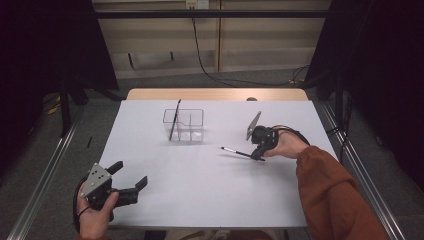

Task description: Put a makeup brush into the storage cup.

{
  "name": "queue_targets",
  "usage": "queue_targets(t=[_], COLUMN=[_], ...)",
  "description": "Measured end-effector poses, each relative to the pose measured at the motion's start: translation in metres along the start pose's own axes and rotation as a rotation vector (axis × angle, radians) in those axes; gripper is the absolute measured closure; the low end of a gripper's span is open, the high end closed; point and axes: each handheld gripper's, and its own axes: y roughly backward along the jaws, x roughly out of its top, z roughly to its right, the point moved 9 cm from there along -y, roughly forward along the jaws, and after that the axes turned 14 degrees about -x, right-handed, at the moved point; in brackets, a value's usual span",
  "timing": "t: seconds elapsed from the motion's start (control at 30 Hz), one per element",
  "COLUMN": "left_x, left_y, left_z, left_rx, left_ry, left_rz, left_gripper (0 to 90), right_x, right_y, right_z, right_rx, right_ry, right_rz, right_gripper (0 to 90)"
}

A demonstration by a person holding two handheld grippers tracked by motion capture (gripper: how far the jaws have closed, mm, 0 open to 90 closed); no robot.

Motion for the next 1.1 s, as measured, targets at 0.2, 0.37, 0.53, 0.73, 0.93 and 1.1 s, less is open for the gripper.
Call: queue_targets(t=[0.2,0.37,0.53,0.73,0.93,1.1], left_x=[0.000,0.000,0.001,0.001,0.000,0.000], left_y=[0.000,0.001,0.001,0.001,0.000,0.001], left_z=[0.000,-0.001,-0.001,-0.001,-0.001,-0.001], left_rx=[0.002,0.006,0.003,0.003,0.006,0.007], left_ry=[-0.002,0.006,-0.002,-0.003,0.001,0.003], left_rz=[0.001,0.003,0.001,0.001,0.000,0.001], left_gripper=[2.5,2.5,2.5,2.5,2.5,2.5], right_x=[-0.005,-0.004,-0.001,0.000,0.003,0.002], right_y=[0.006,0.011,0.012,0.021,0.028,0.029], right_z=[0.006,0.006,-0.001,0.000,0.007,0.008], right_rx=[-0.017,-0.017,-0.040,-0.072,-0.125,-0.135], right_ry=[-0.062,-0.104,-0.140,-0.198,-0.278,-0.330], right_rz=[0.034,0.084,0.132,0.217,0.325,0.368], right_gripper=[84.7,84.7,84.7,84.7,84.7,84.7])
